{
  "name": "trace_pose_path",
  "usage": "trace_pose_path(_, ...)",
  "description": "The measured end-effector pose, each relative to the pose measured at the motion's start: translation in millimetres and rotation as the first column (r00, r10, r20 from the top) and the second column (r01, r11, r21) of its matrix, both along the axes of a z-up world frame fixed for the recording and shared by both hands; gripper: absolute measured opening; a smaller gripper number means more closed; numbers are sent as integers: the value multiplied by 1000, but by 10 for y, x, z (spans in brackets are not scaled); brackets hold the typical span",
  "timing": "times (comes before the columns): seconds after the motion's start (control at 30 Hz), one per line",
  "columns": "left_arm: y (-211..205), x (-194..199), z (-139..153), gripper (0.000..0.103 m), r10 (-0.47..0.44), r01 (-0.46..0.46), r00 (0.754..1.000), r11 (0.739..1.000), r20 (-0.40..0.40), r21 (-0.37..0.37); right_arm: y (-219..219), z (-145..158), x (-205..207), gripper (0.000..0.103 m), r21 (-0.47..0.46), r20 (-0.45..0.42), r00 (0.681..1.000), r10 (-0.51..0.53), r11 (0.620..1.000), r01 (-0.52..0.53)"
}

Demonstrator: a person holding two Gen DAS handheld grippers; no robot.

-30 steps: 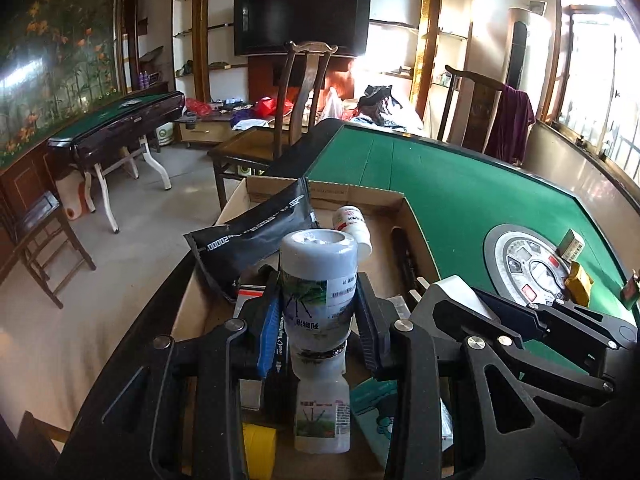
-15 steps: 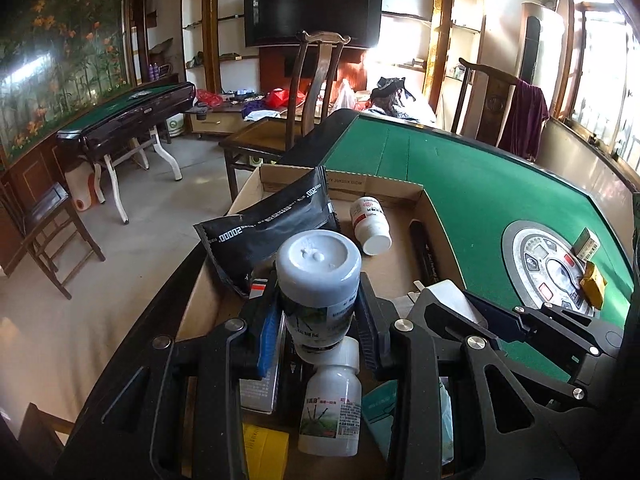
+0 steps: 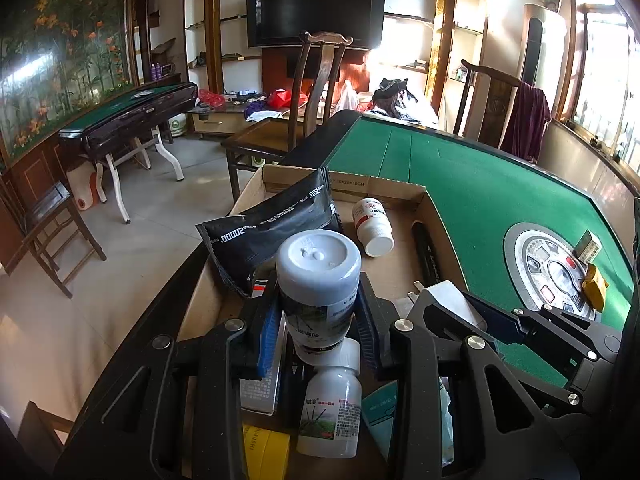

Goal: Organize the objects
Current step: 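Carry the white bottle and small white box into the cardboard box and lower them, then open both grippers and withdraw from the box toward the pile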

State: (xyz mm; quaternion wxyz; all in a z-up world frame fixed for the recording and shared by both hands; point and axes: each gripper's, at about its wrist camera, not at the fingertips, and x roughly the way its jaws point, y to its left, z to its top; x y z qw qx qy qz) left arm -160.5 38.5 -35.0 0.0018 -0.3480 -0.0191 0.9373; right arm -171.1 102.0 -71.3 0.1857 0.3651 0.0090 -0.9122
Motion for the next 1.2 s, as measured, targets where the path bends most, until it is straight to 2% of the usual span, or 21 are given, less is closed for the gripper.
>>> trace_pose_path(0.63,-14,-10,-12,34,14,-14,1000,1000,2,6,8,18,17,23,-3,-2,1000,8,1000,-8)
trace_pose_path(0.9,-82,-10,18,34,30,-30,1000,999,0,39,-9,21,49,25,-1,3,1000,23,1000,-23)
trace_pose_path(1.1,-181,24,76,35,63,-61,998,995,-31,83,80,141,109,25,-83,-3,999,47,995,-47)
trace_pose_path(1.2,-269,60,124,35,91,-83,994,989,-62,120,192,174,120,26,-214,39,994,104,972,-93)
